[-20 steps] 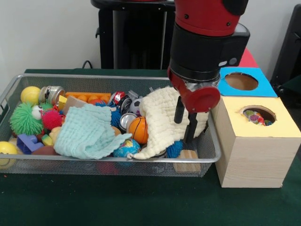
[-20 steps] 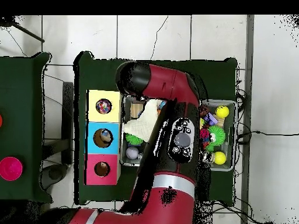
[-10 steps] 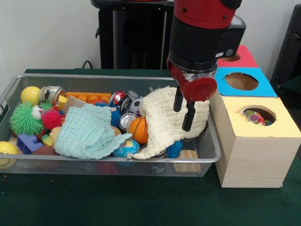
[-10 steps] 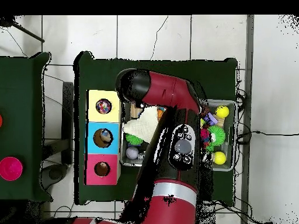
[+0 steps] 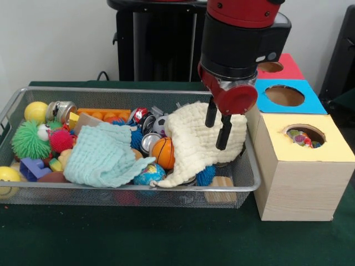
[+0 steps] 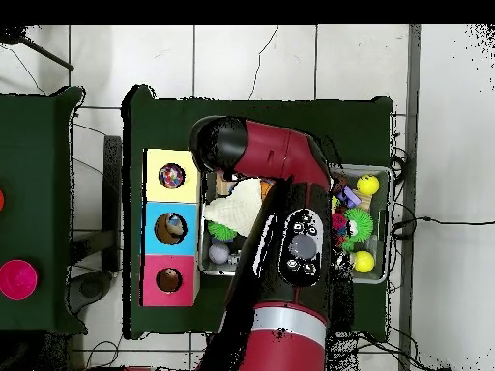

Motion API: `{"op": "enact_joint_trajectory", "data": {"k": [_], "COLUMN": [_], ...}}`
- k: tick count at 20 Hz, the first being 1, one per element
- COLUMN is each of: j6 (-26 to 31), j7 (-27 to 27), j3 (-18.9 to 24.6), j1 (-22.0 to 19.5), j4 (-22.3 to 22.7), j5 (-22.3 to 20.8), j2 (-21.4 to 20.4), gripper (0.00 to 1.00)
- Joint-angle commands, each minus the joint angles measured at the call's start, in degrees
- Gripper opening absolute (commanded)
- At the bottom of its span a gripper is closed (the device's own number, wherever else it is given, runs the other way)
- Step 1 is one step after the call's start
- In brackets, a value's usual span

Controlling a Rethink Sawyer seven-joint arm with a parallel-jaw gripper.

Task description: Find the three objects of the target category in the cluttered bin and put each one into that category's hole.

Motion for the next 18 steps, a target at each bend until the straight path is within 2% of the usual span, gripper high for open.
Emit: {"op": "enact_joint_trajectory", "data": {"k": [1,13,18], "j6": [-3.6,-11.6,-14.4], "j7": [-6.4,-7.5,-7.1], "j3": [6.0,8.7,10.4], "j1": [-1.3,-3.8,-4.8], "j4": [2.8,7.7,11.1], "j5": [-4.2,-6.2,-6.8], "j2": [5.5,7.3,6.4], "gripper": [1.00,1.00,1.00]}}
